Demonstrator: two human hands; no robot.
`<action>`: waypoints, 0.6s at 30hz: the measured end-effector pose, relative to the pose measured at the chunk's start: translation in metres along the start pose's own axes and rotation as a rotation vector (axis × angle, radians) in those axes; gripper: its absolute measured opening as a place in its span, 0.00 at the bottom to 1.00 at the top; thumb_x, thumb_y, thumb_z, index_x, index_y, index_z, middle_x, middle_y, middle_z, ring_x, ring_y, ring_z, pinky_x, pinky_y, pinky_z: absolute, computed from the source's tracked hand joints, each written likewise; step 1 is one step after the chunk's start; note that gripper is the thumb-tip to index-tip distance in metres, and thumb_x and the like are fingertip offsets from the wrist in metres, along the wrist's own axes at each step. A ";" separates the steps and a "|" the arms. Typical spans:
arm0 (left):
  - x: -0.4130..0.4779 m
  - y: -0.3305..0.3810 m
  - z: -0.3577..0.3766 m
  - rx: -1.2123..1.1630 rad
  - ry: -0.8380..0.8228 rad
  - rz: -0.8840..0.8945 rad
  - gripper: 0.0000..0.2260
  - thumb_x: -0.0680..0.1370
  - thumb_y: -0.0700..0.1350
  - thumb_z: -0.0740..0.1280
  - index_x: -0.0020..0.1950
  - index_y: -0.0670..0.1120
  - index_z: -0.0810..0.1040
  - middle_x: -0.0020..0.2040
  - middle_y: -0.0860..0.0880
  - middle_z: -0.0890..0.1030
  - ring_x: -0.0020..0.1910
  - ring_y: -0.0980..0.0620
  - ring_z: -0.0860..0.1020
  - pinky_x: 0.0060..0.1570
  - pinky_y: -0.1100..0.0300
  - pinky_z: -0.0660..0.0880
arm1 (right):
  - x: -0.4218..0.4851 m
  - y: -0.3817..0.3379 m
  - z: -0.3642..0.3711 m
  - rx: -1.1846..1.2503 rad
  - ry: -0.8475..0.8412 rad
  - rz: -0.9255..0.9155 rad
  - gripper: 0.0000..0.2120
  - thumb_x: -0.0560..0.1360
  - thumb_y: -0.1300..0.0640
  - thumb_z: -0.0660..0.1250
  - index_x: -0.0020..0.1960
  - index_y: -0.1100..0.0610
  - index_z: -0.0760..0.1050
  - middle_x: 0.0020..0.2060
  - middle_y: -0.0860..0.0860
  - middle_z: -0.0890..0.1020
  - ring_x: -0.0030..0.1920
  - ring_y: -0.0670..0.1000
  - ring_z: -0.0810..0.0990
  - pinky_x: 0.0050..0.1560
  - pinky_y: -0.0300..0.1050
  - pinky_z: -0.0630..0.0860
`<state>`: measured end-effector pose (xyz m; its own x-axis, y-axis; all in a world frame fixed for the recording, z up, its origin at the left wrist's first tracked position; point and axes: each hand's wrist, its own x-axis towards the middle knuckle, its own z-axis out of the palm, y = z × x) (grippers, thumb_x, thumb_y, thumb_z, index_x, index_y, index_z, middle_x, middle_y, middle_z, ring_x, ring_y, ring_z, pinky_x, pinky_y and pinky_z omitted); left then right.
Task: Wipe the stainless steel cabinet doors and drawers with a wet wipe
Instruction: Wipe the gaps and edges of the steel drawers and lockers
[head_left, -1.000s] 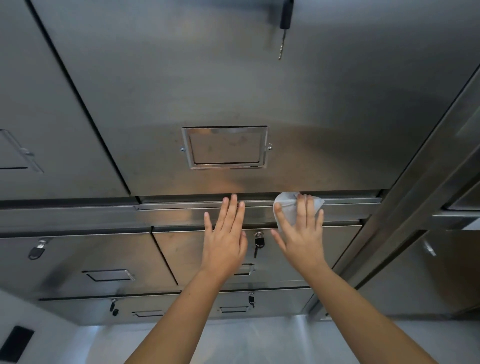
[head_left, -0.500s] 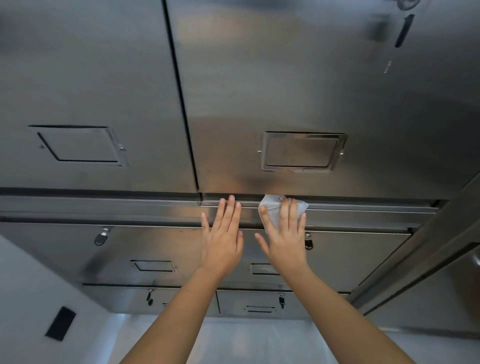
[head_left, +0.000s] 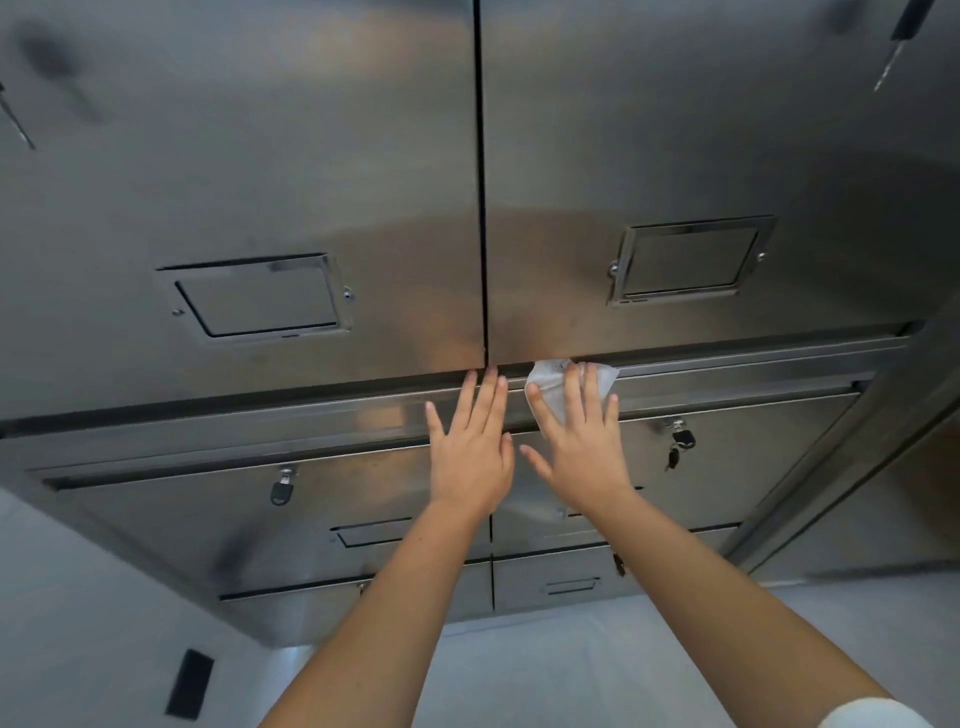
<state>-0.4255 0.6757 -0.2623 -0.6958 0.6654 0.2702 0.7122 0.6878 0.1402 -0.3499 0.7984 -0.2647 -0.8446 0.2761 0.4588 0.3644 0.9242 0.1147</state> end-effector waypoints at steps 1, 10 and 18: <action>0.000 0.001 0.001 -0.007 0.000 -0.005 0.29 0.81 0.50 0.52 0.73 0.51 0.35 0.71 0.57 0.33 0.73 0.55 0.35 0.69 0.39 0.41 | 0.000 0.000 0.000 -0.007 -0.006 -0.003 0.35 0.70 0.39 0.67 0.72 0.54 0.64 0.69 0.68 0.64 0.69 0.69 0.61 0.60 0.67 0.66; -0.003 0.008 -0.001 0.018 0.172 -0.002 0.30 0.71 0.45 0.70 0.72 0.43 0.66 0.72 0.47 0.66 0.71 0.45 0.64 0.60 0.36 0.66 | 0.004 0.014 0.012 0.027 0.149 -0.092 0.33 0.66 0.44 0.74 0.67 0.55 0.71 0.62 0.69 0.72 0.63 0.71 0.70 0.54 0.66 0.72; -0.002 0.011 0.005 -0.009 0.191 -0.035 0.28 0.73 0.46 0.66 0.72 0.43 0.65 0.72 0.46 0.66 0.71 0.45 0.64 0.60 0.37 0.66 | 0.004 0.018 0.017 0.086 0.185 -0.110 0.32 0.67 0.45 0.72 0.67 0.55 0.71 0.63 0.69 0.71 0.63 0.70 0.70 0.56 0.63 0.72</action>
<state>-0.4167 0.6839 -0.2658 -0.6908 0.5731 0.4408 0.6890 0.7067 0.1608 -0.3534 0.8205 -0.2760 -0.7881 0.1262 0.6025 0.2324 0.9673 0.1013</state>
